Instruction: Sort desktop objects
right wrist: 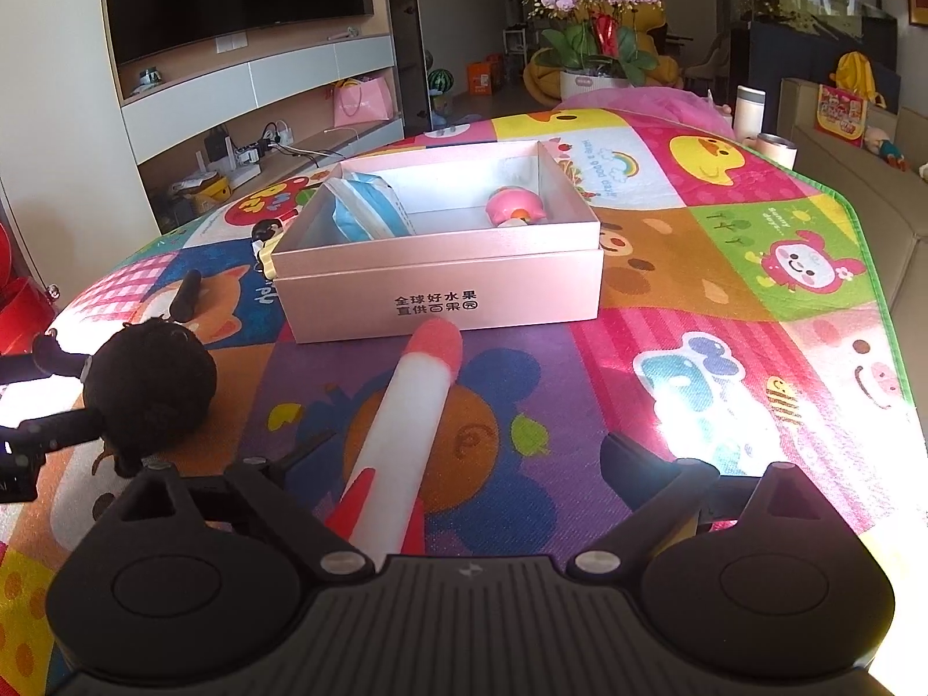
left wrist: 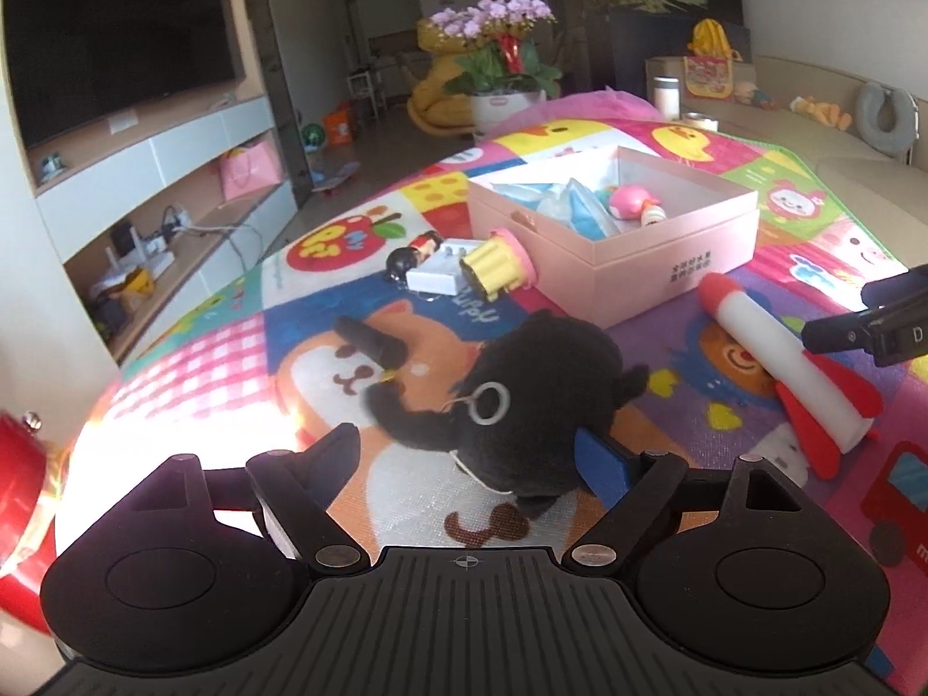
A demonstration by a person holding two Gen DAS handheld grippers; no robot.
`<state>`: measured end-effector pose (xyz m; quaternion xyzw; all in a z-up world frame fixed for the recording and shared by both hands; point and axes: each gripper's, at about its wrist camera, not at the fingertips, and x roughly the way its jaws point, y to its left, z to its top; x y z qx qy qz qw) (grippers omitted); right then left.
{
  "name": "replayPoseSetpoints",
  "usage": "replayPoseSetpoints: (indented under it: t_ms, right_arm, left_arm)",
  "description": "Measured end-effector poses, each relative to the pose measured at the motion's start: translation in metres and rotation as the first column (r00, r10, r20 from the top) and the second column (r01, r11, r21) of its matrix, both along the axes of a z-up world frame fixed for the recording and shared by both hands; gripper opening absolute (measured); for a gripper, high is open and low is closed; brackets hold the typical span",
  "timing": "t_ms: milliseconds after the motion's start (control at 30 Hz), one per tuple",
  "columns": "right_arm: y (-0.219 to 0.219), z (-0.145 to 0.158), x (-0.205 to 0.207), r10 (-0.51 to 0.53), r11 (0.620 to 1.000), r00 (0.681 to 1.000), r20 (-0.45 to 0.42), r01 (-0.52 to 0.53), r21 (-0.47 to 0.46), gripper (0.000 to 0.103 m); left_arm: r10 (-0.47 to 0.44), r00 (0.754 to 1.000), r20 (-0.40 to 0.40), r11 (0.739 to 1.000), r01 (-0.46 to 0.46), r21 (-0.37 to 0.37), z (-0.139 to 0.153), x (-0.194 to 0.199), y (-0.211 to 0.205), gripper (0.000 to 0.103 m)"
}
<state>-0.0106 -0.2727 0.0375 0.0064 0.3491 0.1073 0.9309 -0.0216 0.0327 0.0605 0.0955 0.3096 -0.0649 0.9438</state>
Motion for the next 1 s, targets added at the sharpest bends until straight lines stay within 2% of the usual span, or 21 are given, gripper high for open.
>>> replayPoseSetpoints:
  t_ms: [100,233,433,533,633,700,800,833,900,1000]
  right_arm:
    - [0.0,0.0,-0.001,-0.002,1.0,1.0,0.006,0.002,-0.01,0.097]
    - [-0.001,-0.002,0.002,-0.011,1.0,1.0,-0.004,0.011,-0.012,0.097]
    - [0.0,0.004,-0.001,0.002,1.0,1.0,0.009,-0.002,-0.02,0.098]
    - [0.003,0.006,0.002,0.004,0.999,1.0,0.017,-0.004,-0.035,0.099]
    - [0.007,0.005,0.005,0.0,1.0,1.0,0.008,0.0,-0.03,0.099]
    - [0.01,0.005,0.004,0.008,1.0,1.0,0.01,-0.008,-0.025,0.099]
    - [0.011,0.006,-0.001,0.022,0.999,0.999,0.023,-0.021,-0.039,0.099]
    - [0.01,0.007,-0.003,0.02,0.999,0.999,0.029,-0.019,-0.044,0.099]
    - [0.004,0.009,-0.003,0.005,0.999,0.999,0.035,-0.003,-0.045,0.1]
    - [-0.006,0.009,0.001,-0.031,0.999,0.999,0.028,0.031,-0.033,0.1]
  left_arm:
    - [-0.062,0.998,-0.014,0.996,0.061,-0.063,0.0,-0.001,-0.002,0.094]
    - [-0.091,0.996,-0.008,0.995,0.091,-0.034,-0.005,0.003,-0.016,0.094]
    - [-0.003,1.0,0.006,0.997,0.004,-0.076,-0.004,0.021,0.001,0.097]
    - [0.046,0.998,0.033,0.986,-0.04,-0.165,0.002,0.037,0.018,0.097]
    - [0.094,0.995,0.019,0.963,-0.086,-0.254,0.008,0.062,0.032,0.098]
    - [0.041,0.999,-0.023,0.955,-0.046,-0.292,0.004,0.079,0.032,0.1]
    - [-0.054,0.997,-0.062,0.958,0.034,-0.286,-0.008,0.087,0.016,0.1]
    - [-0.08,0.995,-0.058,0.96,0.061,-0.272,-0.01,0.085,0.009,0.1]
    - [-0.15,0.989,0.0,0.969,0.147,-0.2,-0.012,0.068,-0.012,0.1]
    - [-0.245,0.969,0.04,0.957,0.248,-0.152,-0.008,0.045,-0.035,0.1]
